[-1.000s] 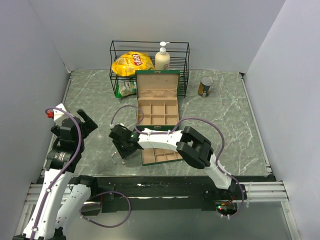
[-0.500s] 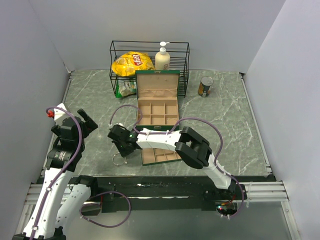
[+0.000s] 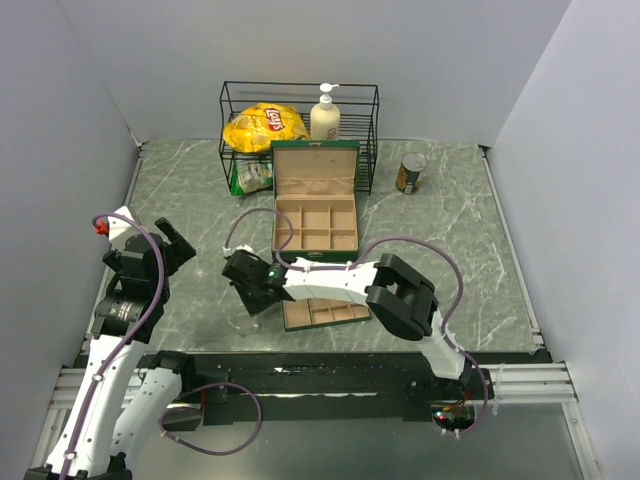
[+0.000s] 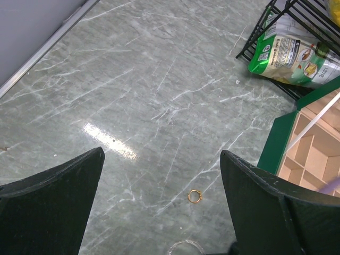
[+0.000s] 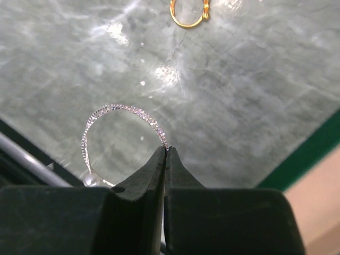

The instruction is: Organize the mixed jewelry

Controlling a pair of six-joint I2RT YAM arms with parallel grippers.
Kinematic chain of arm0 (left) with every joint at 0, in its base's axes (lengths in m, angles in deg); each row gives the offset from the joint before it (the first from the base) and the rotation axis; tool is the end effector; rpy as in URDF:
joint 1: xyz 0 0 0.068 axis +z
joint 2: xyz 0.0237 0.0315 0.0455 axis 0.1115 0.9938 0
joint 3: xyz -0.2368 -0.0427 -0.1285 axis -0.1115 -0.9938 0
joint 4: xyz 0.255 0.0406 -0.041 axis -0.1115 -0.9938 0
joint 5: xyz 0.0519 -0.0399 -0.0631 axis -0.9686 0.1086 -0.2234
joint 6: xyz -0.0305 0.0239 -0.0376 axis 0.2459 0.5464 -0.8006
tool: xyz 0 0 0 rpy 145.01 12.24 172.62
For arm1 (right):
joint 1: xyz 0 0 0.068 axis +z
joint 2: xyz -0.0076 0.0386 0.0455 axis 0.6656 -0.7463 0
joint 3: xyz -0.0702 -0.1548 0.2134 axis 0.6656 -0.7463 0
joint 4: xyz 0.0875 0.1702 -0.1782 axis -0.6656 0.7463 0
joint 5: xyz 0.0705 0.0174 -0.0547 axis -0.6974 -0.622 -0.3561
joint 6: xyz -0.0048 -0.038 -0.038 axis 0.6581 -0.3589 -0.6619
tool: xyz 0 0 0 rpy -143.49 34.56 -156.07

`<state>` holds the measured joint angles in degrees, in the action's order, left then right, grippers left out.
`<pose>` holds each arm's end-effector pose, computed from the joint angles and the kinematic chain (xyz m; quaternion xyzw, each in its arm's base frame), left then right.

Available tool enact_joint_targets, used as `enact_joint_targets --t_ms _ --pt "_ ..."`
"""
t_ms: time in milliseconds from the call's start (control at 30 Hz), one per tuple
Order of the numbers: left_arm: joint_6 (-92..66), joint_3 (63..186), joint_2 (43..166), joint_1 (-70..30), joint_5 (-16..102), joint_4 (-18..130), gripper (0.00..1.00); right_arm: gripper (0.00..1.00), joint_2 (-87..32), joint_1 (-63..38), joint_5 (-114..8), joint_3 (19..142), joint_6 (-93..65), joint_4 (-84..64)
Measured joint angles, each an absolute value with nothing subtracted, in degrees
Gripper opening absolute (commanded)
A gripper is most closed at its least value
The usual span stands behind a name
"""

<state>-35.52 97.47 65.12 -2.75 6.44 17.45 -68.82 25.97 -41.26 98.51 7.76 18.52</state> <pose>0.1333 -0.0043 0.3188 -0.3049 0.7803 0.0072 0.5460 0.1784 0.4287 0.1763 -0.3134 0.9082 0.1850 0.2068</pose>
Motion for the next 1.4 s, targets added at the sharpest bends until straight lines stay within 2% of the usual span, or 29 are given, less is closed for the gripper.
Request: enact_joint_targets --t_ms 400,800,1133,1400 --pt "-35.50 97.47 65.36 -2.75 6.46 17.47 0.96 0.02 -57.91 24.29 -37.17 94.64 7.78 18.57" --pt "-35.37 97.47 66.13 -2.75 6.55 17.47 0.96 0.02 -47.92 9.99 -36.04 89.57 5.90 18.66" --pt "-35.32 97.47 66.68 -2.75 6.66 17.50 0.96 0.02 -48.21 -2.01 -35.88 90.59 4.28 19.22" --pt "-35.30 97.47 67.03 -2.75 6.68 17.50 0.96 0.00 -55.88 -7.03 -35.75 97.17 6.58 19.75"
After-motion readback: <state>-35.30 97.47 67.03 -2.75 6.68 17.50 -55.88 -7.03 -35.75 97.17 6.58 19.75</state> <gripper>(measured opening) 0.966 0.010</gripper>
